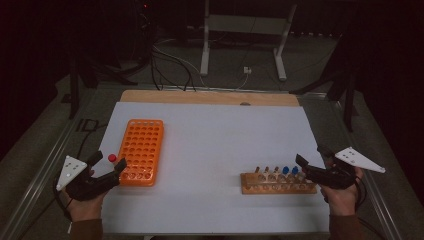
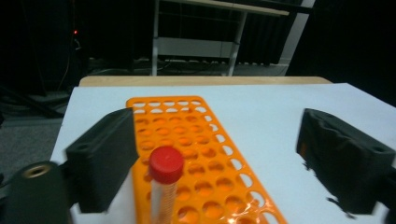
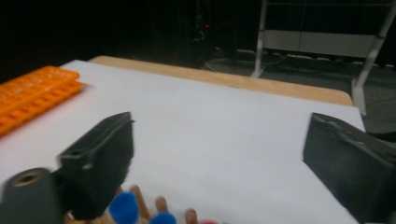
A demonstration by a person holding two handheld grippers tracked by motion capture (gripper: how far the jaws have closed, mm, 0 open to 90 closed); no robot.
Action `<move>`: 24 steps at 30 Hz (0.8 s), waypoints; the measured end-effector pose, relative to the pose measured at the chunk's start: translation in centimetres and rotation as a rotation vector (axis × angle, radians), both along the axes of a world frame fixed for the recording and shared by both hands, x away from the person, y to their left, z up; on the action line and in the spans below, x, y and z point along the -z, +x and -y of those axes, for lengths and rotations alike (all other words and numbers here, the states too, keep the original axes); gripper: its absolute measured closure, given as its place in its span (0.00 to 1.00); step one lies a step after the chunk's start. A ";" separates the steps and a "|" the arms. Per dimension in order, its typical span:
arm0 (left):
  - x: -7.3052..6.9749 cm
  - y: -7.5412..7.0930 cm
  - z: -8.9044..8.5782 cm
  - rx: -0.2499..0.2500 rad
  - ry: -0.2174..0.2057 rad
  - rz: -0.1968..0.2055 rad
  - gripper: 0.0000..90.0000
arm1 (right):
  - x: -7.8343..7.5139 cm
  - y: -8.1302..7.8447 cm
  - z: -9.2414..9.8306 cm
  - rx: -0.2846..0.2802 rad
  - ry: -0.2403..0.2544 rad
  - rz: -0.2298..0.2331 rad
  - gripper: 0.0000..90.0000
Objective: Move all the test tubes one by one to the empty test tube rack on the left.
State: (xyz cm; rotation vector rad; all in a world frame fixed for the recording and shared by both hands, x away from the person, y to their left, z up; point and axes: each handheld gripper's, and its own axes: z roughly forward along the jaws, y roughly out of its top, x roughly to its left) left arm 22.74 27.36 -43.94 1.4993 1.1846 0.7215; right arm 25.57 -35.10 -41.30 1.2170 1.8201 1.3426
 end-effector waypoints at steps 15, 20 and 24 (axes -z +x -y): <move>0.3 0.1 1.3 0.031 0.019 -0.021 0.02 | 2.6 -1.7 1.0 -0.057 -0.054 -0.089 0.69; 0.4 0.0 1.1 0.028 0.013 -0.017 0.02 | 3.5 -1.8 1.0 -0.065 -0.057 -0.124 0.72; 0.4 -0.1 1.0 0.020 0.006 -0.018 0.02 | 3.9 -1.8 1.1 -0.067 -0.060 -0.152 0.77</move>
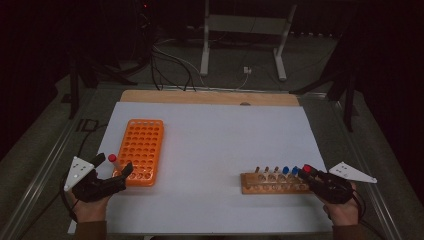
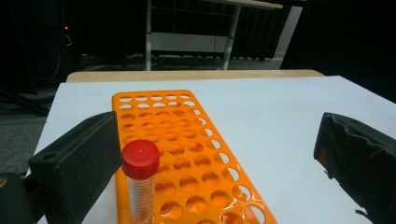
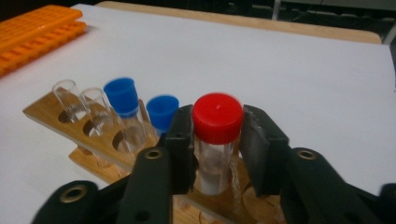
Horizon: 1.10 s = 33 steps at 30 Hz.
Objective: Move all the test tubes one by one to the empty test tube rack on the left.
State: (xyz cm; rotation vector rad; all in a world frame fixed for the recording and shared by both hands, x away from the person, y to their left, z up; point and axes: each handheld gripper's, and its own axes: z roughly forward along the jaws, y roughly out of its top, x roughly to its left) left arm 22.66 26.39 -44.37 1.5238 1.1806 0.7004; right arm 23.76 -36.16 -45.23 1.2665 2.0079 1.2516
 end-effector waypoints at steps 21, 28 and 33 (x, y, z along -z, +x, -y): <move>-0.2 -0.2 0.2 -0.014 0.007 0.018 0.03 | -5.2 -0.6 0.4 -0.024 0.054 0.104 0.78; -0.8 -0.2 0.9 0.005 0.016 0.032 0.03 | -7.3 0.0 0.3 -0.013 0.047 0.146 0.79; -1.4 -0.1 1.8 0.029 0.025 0.040 0.03 | -7.8 1.2 -0.7 -0.022 0.036 0.154 0.78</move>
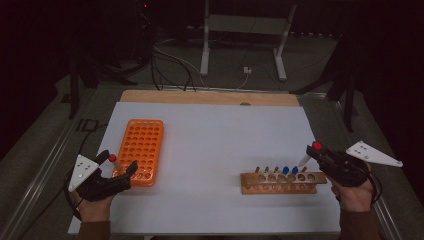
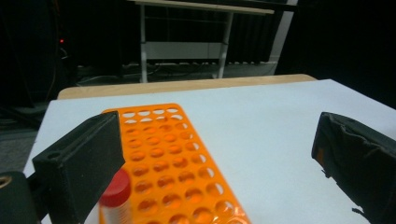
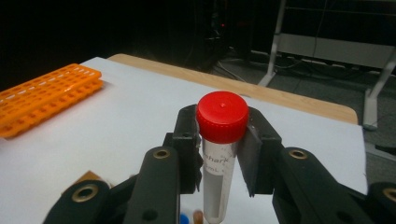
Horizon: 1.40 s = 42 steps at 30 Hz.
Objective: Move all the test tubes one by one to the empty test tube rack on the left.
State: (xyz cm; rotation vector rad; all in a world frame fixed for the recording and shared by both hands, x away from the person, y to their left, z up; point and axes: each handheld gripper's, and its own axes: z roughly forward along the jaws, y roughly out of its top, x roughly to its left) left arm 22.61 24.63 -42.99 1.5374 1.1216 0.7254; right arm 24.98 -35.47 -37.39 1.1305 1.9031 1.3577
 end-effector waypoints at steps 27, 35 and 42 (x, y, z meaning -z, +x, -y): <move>-0.4 3.3 10.4 0.228 0.046 -0.033 0.06 | 0.9 3.8 -11.1 -0.206 0.007 -0.033 0.78; -0.2 4.0 13.3 0.288 0.022 -0.042 0.07 | 1.3 4.2 -13.6 -0.249 0.013 -0.050 0.78; 0.0 4.6 15.4 0.324 0.029 -0.051 0.07 | 1.5 4.4 -15.3 -0.281 0.019 -0.054 0.79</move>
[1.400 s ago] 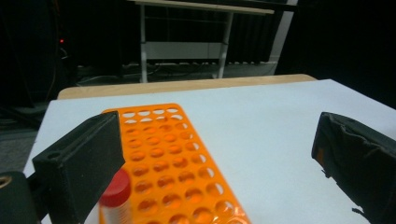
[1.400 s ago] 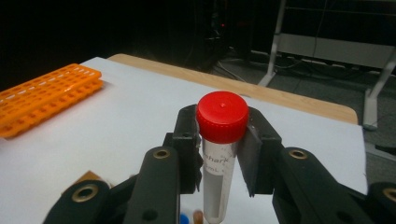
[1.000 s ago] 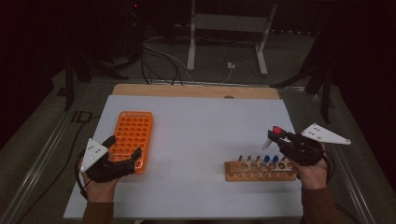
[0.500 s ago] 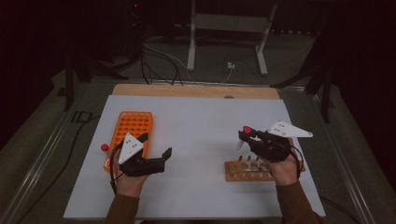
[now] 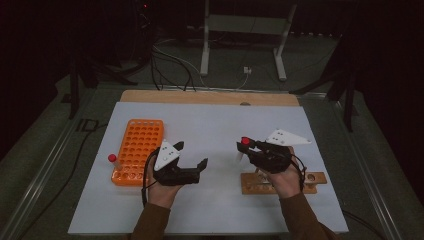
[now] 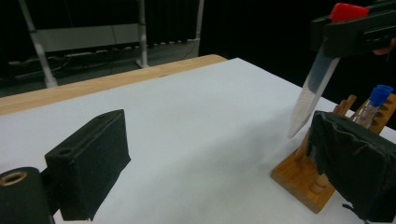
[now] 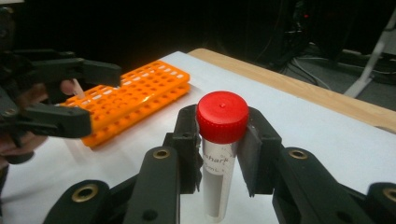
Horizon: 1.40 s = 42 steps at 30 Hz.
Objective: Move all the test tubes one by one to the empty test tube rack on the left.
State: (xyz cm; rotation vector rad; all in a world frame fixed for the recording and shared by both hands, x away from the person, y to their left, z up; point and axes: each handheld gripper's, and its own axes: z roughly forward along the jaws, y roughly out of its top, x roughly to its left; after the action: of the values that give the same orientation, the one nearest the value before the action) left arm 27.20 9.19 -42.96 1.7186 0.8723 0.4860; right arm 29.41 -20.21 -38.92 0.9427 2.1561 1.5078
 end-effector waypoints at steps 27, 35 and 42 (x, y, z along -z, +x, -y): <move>0.9 0.2 4.8 0.199 0.041 -0.007 0.80 | 1.3 -0.3 -4.9 -0.117 -0.007 -0.041 0.79; 1.0 0.1 4.6 0.184 0.072 0.002 0.83 | 1.4 -0.3 -4.5 -0.132 0.009 -0.043 0.64; 0.8 0.2 2.8 0.130 0.063 0.003 0.84 | 1.0 -0.4 -2.5 -0.044 -0.006 -0.019 0.29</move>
State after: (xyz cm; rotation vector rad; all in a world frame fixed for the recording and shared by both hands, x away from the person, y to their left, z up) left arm 27.36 6.36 -43.75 1.8192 0.7445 0.4325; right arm 29.06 -17.74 -39.96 0.9167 2.2075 1.5180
